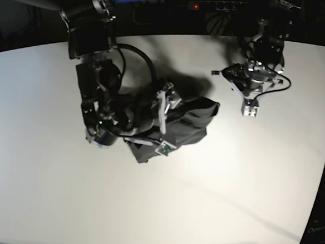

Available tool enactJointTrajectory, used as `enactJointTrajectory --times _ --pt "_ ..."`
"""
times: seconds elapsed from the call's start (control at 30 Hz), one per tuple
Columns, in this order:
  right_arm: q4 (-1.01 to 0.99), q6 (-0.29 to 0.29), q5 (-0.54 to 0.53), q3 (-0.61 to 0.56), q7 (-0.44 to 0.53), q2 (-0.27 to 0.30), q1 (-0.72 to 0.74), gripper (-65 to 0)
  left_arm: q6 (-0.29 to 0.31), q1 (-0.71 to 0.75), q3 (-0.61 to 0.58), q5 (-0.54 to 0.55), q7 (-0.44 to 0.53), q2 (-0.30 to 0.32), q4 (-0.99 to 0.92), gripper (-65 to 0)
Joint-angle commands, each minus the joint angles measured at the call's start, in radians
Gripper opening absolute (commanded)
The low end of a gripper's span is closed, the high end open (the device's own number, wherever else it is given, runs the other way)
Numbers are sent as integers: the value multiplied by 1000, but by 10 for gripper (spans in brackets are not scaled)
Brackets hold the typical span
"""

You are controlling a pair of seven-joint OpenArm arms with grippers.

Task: Fold the T-shirt properly

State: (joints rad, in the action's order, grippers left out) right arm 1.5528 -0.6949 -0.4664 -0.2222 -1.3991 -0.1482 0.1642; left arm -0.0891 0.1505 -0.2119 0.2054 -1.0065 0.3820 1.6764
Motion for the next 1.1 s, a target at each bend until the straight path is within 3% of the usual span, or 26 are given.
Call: enactJointTrajectory --times 0.0,0.33,0.57,0.83,1.07 --pt "15 -3 -32 13 3 -9 24 -26 2 14 -1 13 -58 5 -5 -616" --pt "19 -3 -47 24 3 -9 38 -29 2 11 -1 13 -56 5 -6 -616" --pt "21 -3 -231 27 3 -9 97 -30 2 11 -1 13 -2 5 -81 -616" --pt "-19 -3 -233 172 3 -9 142 -28 2 13 1 16 -1 19 -120 -616" --pt "-42 -3 -234 177 3 143 114 -26 2 14 9 18 -1 24 -51 -616"
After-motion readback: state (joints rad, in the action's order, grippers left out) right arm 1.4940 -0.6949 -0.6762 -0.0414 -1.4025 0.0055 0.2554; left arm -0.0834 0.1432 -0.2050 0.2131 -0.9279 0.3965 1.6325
